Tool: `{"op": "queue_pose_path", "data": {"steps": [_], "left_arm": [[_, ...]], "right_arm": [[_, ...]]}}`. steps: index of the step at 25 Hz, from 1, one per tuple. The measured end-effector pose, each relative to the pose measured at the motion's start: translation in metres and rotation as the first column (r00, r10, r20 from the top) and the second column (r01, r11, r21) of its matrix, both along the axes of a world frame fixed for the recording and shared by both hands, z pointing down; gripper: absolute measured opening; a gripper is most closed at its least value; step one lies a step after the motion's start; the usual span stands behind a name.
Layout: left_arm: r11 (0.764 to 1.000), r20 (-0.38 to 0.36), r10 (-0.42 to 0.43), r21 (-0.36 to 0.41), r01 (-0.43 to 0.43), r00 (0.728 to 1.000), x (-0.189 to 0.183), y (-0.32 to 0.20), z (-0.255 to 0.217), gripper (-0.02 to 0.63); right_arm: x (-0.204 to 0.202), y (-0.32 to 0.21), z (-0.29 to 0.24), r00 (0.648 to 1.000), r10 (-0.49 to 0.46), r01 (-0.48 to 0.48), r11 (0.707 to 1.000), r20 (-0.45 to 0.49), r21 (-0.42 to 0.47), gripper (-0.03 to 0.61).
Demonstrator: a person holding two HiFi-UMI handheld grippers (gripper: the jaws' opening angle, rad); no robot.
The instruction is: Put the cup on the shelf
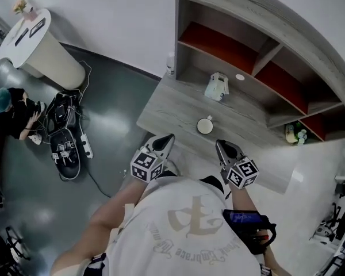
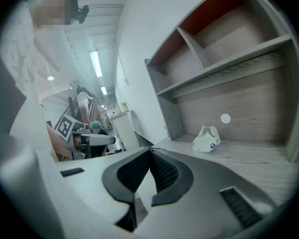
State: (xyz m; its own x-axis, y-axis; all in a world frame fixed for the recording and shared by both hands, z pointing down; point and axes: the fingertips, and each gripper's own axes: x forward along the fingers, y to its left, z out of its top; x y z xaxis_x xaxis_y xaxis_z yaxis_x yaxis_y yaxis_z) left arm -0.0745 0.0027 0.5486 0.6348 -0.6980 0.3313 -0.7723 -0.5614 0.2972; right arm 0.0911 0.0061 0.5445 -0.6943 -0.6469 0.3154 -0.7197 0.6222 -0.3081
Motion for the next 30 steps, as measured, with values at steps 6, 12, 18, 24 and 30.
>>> {"op": "queue_pose_path", "data": {"steps": [6, 12, 18, 24, 30], "left_arm": [[0.999, -0.008, 0.021, -0.024, -0.022, 1.0, -0.002, 0.002, 0.011, 0.002], [0.998, 0.003, 0.021, -0.055, -0.02, 1.0, -0.005, 0.01, 0.02, 0.002], [0.997, 0.022, 0.005, -0.071, -0.003, 1.0, -0.002, 0.006, 0.026, 0.002], [0.997, 0.036, 0.005, -0.072, -0.002, 0.999, 0.009, -0.004, 0.024, 0.002], [0.997, 0.045, 0.001, -0.081, 0.003, 0.999, 0.024, -0.015, 0.026, 0.002]], "right_arm": [[-0.003, -0.001, 0.014, 1.0, 0.014, -0.014, 0.999, -0.025, -0.029, 0.005], [-0.003, -0.007, 0.033, 0.999, 0.011, -0.013, 0.998, -0.039, -0.054, 0.006], [0.003, -0.018, 0.053, 0.998, 0.018, -0.023, 0.996, -0.054, -0.085, 0.006], [0.013, -0.029, 0.066, 0.998, 0.011, -0.017, 0.995, -0.061, -0.102, 0.006], [0.02, -0.037, 0.089, 0.996, -0.023, 0.011, 0.99, -0.087, -0.137, 0.018]]}}
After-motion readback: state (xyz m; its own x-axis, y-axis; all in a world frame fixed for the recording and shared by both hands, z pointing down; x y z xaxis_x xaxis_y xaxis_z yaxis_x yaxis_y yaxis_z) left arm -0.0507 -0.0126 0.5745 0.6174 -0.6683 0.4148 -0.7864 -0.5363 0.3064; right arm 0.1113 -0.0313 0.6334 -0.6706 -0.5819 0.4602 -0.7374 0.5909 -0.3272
